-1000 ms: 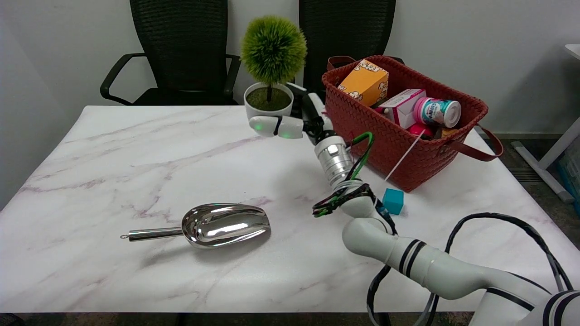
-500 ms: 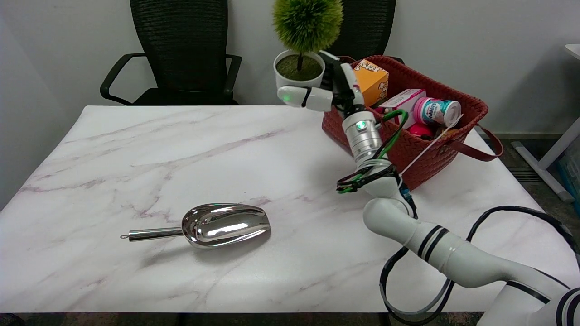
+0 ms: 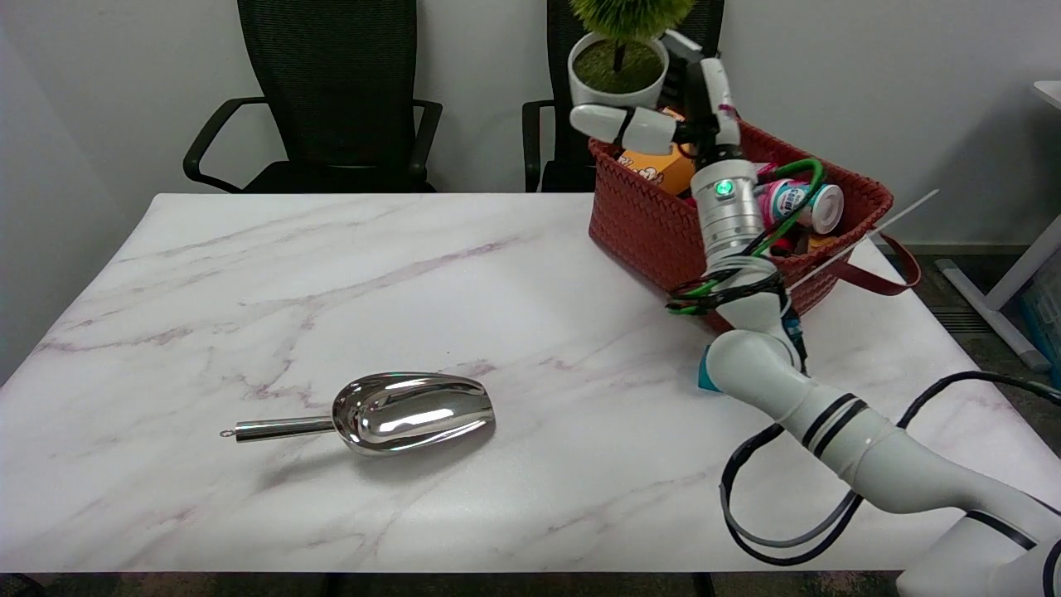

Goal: Place the potted plant into the brown storage basket.

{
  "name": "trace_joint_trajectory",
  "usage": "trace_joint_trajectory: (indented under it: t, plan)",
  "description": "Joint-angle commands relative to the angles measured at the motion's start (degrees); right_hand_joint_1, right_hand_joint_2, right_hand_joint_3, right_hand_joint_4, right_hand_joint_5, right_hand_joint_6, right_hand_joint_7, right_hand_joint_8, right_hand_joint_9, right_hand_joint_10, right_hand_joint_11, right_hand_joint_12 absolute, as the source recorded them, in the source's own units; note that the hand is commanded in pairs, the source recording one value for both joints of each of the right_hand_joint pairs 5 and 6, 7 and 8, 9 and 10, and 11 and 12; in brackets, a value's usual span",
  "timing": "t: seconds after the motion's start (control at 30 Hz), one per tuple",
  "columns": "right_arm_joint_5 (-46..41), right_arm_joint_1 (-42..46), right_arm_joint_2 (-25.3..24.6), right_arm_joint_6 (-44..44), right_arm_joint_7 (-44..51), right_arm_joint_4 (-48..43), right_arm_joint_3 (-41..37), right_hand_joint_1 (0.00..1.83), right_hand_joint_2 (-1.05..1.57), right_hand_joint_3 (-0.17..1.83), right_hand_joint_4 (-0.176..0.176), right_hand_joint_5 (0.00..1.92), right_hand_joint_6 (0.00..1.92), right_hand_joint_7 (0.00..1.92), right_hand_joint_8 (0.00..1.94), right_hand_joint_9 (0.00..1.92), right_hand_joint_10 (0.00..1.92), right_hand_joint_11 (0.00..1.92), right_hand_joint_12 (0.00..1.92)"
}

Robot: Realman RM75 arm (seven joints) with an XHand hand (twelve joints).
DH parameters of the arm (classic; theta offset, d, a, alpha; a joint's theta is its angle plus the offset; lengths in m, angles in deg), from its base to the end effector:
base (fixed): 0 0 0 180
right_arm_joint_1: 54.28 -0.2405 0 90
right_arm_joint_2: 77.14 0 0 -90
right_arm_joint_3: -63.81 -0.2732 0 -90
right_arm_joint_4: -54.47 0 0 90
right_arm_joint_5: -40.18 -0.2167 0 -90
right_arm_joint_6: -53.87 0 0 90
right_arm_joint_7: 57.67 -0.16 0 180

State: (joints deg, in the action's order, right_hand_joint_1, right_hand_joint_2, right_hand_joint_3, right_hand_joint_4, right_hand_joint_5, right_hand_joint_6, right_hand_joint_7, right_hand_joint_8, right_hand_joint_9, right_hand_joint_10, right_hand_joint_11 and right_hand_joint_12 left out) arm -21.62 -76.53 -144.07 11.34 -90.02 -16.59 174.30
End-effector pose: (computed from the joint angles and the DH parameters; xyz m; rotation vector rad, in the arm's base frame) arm -0.1631 -0.4399 0.3460 1.4268 -0.4109 1.4000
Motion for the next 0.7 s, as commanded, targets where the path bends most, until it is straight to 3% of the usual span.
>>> trace_joint_trajectory:
  t: [0.03,0.17,0.47,0.7]
  plan:
    - [-0.43,4.96,4.0,-0.63,14.97,-7.67,-12.91,1.2,0.73,-0.13,0.0,0.79,0.79,1.08,1.08,0.98,0.98,0.74,0.74]
    - [-2.9,6.89,5.44,0.22,14.97,-7.78,-14.36,1.22,0.62,-0.1,0.0,0.75,0.75,1.04,1.04,0.94,0.94,0.65,0.65]
    - [-5.94,9.6,7.36,-0.5,15.33,-5.98,-15.92,1.23,0.6,-0.17,0.0,0.72,0.72,1.04,1.04,0.94,0.94,0.66,0.66]
    - [-6.59,9.33,7.36,0.14,24.22,-3.85,-15.62,1.23,0.6,-0.17,0.0,0.71,0.71,1.04,1.04,0.94,0.94,0.66,0.66]
